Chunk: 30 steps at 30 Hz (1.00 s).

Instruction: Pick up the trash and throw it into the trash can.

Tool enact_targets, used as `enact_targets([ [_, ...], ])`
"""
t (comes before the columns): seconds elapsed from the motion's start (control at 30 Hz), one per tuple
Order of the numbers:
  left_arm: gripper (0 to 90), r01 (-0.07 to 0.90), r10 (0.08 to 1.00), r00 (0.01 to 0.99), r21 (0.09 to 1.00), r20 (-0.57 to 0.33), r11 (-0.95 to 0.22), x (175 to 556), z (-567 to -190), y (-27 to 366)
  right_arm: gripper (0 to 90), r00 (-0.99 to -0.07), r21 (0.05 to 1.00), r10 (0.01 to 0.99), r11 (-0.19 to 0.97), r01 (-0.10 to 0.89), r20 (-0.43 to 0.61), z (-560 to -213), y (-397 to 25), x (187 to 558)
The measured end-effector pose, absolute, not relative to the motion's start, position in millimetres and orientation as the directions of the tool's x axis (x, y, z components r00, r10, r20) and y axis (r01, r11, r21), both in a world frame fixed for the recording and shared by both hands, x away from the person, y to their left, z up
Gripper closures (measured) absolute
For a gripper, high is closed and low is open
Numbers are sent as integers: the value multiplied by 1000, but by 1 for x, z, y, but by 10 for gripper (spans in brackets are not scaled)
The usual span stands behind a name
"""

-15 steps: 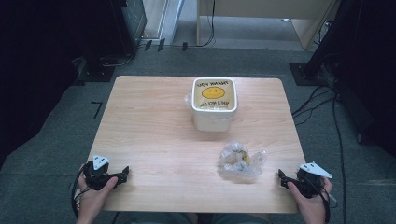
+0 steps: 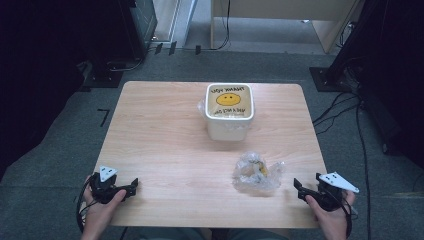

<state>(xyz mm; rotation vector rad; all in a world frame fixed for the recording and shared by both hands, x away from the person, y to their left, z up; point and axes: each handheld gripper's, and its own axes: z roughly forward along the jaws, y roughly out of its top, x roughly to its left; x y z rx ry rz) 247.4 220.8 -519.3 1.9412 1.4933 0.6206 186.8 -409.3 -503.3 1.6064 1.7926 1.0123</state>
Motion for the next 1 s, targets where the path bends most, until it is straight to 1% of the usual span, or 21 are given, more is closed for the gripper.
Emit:
enact_targets([
  [0.13, 0, 683, 967, 255, 708, 1, -181, 247, -519, 221, 129, -173, 814, 979, 13, 581, 108, -496, -400, 187],
  [0.27, 0, 683, 967, 256, 707, 2, -182, 247, -519, 221, 122, -225, 826, 961, -5, 563, 159, -485, -390, 186],
  [0.7, 0, 683, 967, 257, 707, 2, -183, 248, -519, 221, 107, -311, 853, 931, -1, 523, 192, -466, -353, 187],
  [1.0, 0, 683, 966, 257, 707, 2, -183, 248, -519, 221, 92, -349, 857, 918, 21, 515, 187, -463, -329, 190],
])
